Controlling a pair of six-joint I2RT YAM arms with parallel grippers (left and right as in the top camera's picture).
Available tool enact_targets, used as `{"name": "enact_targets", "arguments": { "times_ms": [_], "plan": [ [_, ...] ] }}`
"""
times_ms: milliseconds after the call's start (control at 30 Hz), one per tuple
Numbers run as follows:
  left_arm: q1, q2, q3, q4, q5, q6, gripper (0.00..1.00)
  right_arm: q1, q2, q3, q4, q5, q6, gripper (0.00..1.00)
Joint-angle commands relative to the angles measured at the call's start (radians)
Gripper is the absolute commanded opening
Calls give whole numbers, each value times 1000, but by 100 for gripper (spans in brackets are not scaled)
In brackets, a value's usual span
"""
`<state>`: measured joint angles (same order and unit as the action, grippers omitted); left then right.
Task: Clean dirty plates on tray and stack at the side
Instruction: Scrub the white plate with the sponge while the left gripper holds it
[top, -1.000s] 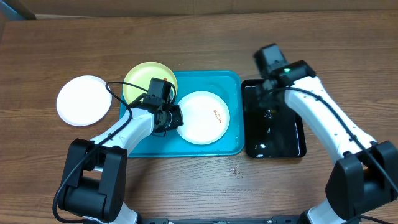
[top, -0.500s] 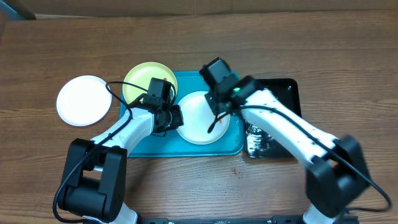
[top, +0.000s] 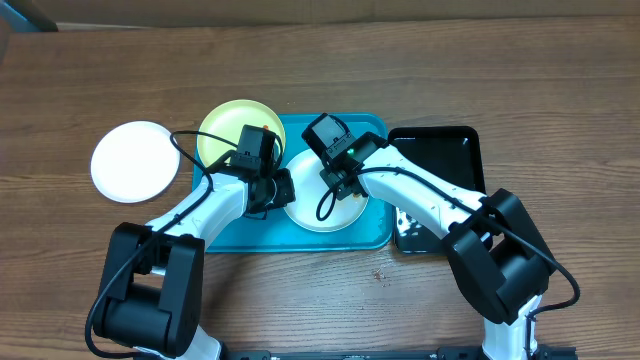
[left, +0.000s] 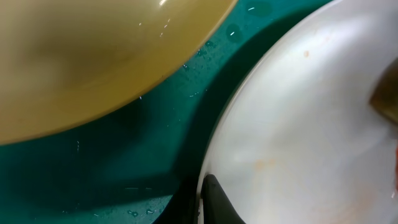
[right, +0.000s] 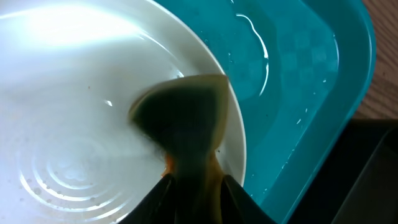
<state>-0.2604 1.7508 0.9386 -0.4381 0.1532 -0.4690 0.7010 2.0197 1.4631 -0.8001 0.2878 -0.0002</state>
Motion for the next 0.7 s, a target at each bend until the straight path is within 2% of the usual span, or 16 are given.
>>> {"name": "enact_targets", "arguments": {
  "times_ms": [0,67,133,233,267,667],
  "plan": [
    [-1,34,-3,-14,-6,23,6,4,2,23,6,25,-1,21],
    [-1,34,-3,-14,-6,28,7,4,2,23,6,45,-5,9],
    [-1,34,-3,-14,-6,28,6,4,2,23,5,43,-8,6],
    [-1,34,-3,-14,-6,28,7,4,2,23,6,40,-3,26],
    [-1,34,-3,-14,-6,28,7,4,2,23,6,40,0,29],
    [-1,34,-3,-14,-6,28,8,4,14,22,12,-12,3,30]
  ]
}}
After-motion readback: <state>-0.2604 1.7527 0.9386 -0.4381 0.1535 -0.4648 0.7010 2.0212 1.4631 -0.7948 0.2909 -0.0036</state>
